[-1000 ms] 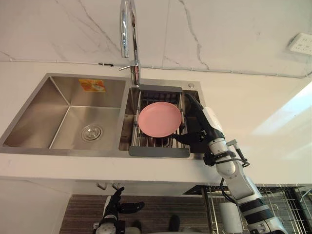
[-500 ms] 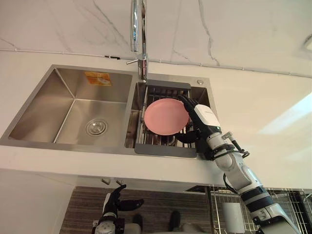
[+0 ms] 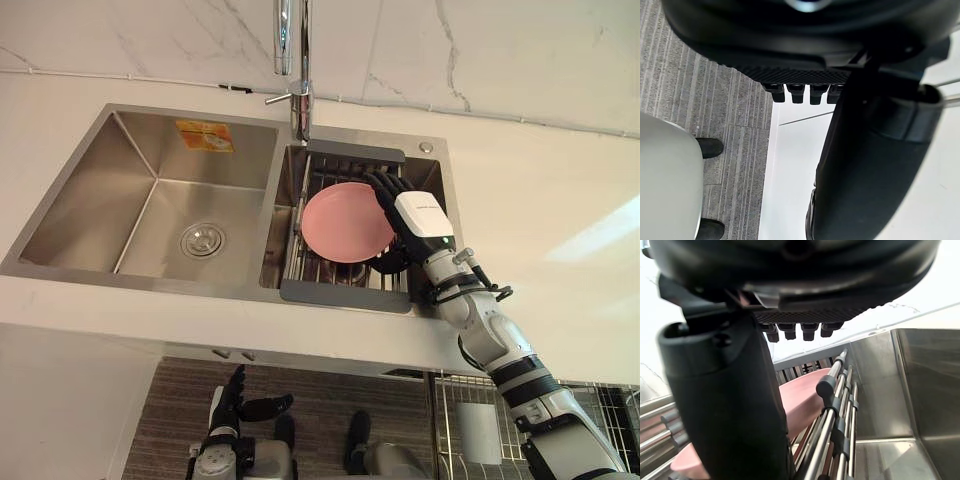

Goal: Walk over to the sink, pick up the cup, carry it to the dishwasher, place the cup inside the dishwasher, then close the dishwasher door

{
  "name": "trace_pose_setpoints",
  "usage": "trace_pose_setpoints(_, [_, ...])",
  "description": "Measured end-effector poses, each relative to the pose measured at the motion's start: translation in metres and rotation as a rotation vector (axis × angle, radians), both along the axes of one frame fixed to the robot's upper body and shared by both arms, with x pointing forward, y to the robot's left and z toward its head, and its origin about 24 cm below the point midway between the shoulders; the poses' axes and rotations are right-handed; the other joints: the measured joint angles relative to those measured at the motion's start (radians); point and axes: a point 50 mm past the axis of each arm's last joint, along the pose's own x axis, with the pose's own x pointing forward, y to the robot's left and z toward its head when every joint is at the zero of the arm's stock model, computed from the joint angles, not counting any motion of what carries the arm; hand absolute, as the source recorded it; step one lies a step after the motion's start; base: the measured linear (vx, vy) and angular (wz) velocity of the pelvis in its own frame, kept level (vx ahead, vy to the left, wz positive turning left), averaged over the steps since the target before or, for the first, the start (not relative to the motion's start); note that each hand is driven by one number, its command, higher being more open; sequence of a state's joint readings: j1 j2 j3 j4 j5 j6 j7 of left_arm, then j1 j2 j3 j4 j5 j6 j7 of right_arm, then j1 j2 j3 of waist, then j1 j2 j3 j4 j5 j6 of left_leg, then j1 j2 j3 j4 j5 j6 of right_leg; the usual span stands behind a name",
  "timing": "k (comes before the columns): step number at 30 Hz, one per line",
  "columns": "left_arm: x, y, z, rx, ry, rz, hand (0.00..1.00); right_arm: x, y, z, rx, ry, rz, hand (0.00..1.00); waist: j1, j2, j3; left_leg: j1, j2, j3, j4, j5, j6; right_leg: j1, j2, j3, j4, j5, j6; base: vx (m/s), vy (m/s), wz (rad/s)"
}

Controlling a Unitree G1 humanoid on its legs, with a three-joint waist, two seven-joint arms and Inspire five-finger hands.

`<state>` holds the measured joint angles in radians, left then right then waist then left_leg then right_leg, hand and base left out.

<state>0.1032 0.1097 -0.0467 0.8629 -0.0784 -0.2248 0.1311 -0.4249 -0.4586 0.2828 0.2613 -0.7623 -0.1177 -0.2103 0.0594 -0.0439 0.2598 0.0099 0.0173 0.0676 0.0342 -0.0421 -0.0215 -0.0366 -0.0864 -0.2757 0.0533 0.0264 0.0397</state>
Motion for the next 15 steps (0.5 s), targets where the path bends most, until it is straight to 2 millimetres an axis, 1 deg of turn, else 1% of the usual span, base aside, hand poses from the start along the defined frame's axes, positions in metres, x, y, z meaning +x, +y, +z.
trace_pose_setpoints(4, [0.001, -0.001, 0.000, 0.001, -0.003, 0.002, 1.00, 0.001, -0.003, 0.000, -0.008, -0.033, -0.044, 1.00, 0.002, 0.006, 0.005, -0.013, 0.002, 0.004, 0.005, 0.000, 0.000, -0.010, 0.000, -0.004, 0.005, -0.001, -0.002, -0.05, -0.019, 0.03])
trace_pose_setpoints(10, [0.007, -0.004, 0.002, 0.004, -0.019, 0.006, 1.00, 0.008, -0.002, 0.013, 0.006, -0.102, -0.090, 1.00, 0.005, 0.023, 0.038, -0.024, 0.005, 0.005, 0.008, 0.004, 0.007, -0.028, 0.000, -0.004, 0.024, -0.004, -0.008, -0.04, -0.021, 0.00])
trace_pose_setpoints(15, [0.011, -0.004, 0.002, 0.005, -0.018, 0.003, 1.00, 0.008, -0.003, 0.014, 0.015, -0.133, -0.127, 1.00, 0.010, 0.024, 0.039, -0.037, 0.006, 0.000, 0.012, 0.007, 0.011, -0.037, 0.000, -0.012, 0.028, -0.005, -0.010, 0.00, -0.010, 0.03])
